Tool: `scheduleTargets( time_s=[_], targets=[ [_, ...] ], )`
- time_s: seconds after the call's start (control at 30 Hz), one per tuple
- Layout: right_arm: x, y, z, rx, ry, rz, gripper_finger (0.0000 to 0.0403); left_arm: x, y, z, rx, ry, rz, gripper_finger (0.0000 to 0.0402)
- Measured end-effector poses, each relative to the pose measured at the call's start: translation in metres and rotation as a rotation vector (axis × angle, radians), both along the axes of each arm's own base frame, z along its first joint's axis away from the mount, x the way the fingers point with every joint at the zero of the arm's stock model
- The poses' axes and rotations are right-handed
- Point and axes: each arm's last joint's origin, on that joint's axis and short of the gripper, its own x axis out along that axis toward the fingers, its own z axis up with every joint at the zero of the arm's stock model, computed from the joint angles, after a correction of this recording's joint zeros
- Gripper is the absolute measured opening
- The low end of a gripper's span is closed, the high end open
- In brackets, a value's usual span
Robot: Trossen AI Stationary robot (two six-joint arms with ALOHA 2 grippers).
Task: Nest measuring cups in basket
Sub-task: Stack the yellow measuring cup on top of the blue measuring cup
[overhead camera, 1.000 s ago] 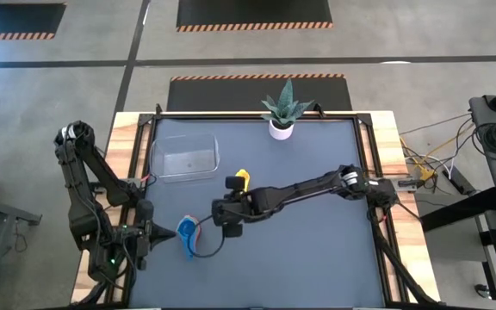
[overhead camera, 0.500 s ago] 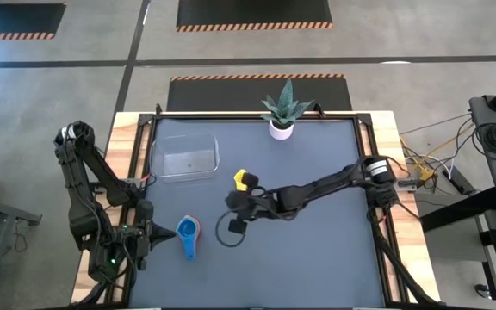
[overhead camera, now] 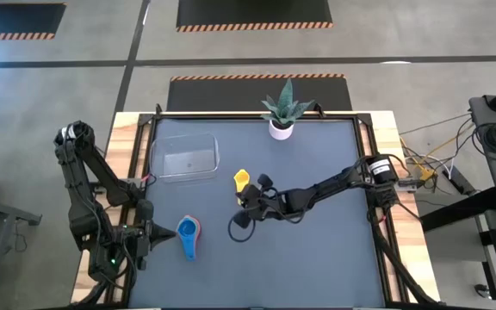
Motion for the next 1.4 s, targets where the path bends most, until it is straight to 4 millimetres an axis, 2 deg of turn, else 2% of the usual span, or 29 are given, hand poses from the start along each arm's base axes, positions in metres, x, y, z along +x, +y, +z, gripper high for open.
scheduleTargets(
  time_s=[0.1,0.2,0.43,0.57,0.77,0.97,1.17,1.4],
  targets=[
    [0.000,-0.002,0.000,0.049,-0.019,-0.042,0.0017,0.000,0.000,0.000,0.000,0.000,0.000,0.0000],
    [0.000,-0.005,0.000,0.094,-0.027,-0.080,0.0044,0.000,0.000,0.000,0.000,0.000,0.000,0.0000],
    [-0.004,-0.015,-0.005,0.136,0.028,-0.247,0.0160,0.000,0.000,0.000,0.000,0.000,0.000,0.0000],
    [0.001,-0.020,-0.014,0.153,0.024,-0.288,0.0229,0.000,0.000,0.000,0.002,0.001,0.000,0.0000],
    [0.016,-0.020,-0.029,0.115,0.039,-0.315,0.0293,0.000,0.000,0.000,0.002,0.001,0.000,0.0000],
    [0.029,-0.021,-0.033,0.081,0.017,-0.380,0.0301,0.000,0.000,0.000,0.002,0.000,0.000,0.0000],
    [0.030,-0.022,-0.046,0.082,0.103,-0.451,0.0288,0.000,0.000,0.000,0.002,0.000,0.000,0.0000],
    [0.035,-0.021,-0.058,0.115,0.101,-0.473,0.0286,0.000,0.000,0.000,0.003,0.001,0.000,0.0000]
  ],
)
